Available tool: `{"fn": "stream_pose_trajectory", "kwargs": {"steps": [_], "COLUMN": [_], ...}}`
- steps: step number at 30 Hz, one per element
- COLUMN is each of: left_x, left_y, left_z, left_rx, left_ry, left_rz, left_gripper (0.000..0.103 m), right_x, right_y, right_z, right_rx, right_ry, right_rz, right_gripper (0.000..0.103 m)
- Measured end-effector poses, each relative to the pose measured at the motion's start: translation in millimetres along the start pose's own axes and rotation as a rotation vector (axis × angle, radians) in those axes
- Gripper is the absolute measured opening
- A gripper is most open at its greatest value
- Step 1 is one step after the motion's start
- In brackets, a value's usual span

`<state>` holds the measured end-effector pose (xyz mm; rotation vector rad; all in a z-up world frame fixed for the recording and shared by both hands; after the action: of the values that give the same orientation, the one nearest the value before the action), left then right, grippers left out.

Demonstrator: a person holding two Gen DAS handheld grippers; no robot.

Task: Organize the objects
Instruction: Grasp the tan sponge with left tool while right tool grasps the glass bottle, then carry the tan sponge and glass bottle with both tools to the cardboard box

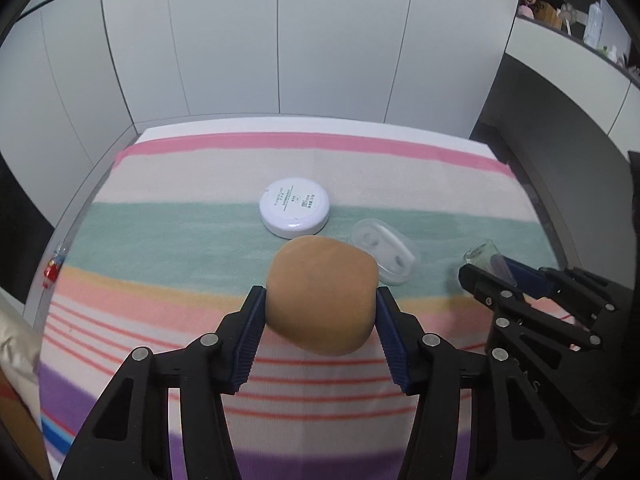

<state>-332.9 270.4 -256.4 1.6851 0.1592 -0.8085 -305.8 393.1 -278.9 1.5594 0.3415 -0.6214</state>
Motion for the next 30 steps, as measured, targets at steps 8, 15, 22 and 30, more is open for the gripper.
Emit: {"fn": "stream_pose_trajectory", "kwargs": {"steps": [8, 15, 22, 30], "left_x": [6, 13, 23, 41], "left_y": [60, 123, 186, 239], "left_z": [-1, -2, -2, 3], "left_rx": [-0.007, -0.017, -0.014, 0.002], "left_ry": [0.020, 0.002, 0.001, 0.044], "left_rz": [-0.018, -0.042, -0.066, -0.099], "left_gripper": [0.055, 0.057, 0.057, 0.057], "right_x": [2, 8, 9, 18], "right_y": [50, 114, 178, 241], "right_z": [5, 17, 31, 52], "right_rx": [-0.014, 0.001, -0.005, -0.021], "right_ry": [-0.036, -0.034, -0.035, -0.018], "right_rz": [0.021, 0.022, -0.003, -0.044], "right_gripper": [0.029, 0.029, 0.029, 0.029]}}
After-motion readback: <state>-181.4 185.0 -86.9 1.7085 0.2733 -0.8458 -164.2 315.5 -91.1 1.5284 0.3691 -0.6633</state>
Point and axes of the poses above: each gripper's, at about its wrist camera, not at the fingertips, and y roughly against the way its jaws point, z to its left, x to its underside, the point moved 8 cm from there along -y, roughly the way its jaws point, and after that the axes turned 1 degree about -z, right-handed, at the moved point
